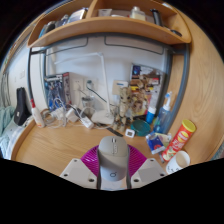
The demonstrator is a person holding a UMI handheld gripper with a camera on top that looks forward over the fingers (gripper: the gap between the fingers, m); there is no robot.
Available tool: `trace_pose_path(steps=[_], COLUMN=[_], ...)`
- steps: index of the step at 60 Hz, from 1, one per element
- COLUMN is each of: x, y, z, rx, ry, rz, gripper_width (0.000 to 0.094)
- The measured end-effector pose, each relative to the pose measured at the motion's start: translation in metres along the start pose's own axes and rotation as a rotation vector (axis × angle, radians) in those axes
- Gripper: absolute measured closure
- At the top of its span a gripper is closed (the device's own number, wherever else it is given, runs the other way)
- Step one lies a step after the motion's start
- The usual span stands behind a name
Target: Arrange mouse
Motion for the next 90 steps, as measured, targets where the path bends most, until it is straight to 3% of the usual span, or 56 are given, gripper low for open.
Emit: trace_pose_path(steps=[13,28,33,45,46,47,55,58,61,70,90], x=[0.037,0.054,0.054,0.055,0.055,0.056,0.056,0.053,0.048,0.017,-0.081], y=[-0.058,-0.06,-0.057,-0.059,-0.058,-0.059,-0.059,-0.059,-0.057,-0.048,-0.049], z=[-0.081,-0.155,-0.157,-0.157,-0.156,-0.156,-0.157,-0.156,-0.152,-0.1,0.045], rx=[0.007,0.026,0.068,0.086,0.094,0.098,0.086,0.071,0.059,0.062,0.08], ry=[0.165,0.292,0.249,0.267,0.269,0.27,0.326,0.358,0.377,0.321,0.093], rz=[-0.038,-0.016,-0.019,-0.011,-0.01,-0.009,-0.024,-0.027,-0.009,0.014,-0.02], gripper_width=[0.0598,0.059,0.0597,0.0591,0.0481,0.0529,0.0415,0.0276,0.0083,0.0078,0.008])
Point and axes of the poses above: the point between the fingertips, and its own axes, seen from behind it with the camera up: y to the left, z up, x forward, the way the camera looks, the point moved 5 cm from there along -x, backward, against the way the camera looks, and after that the axes turned 5 degrees about x, right-handed, at the moved point
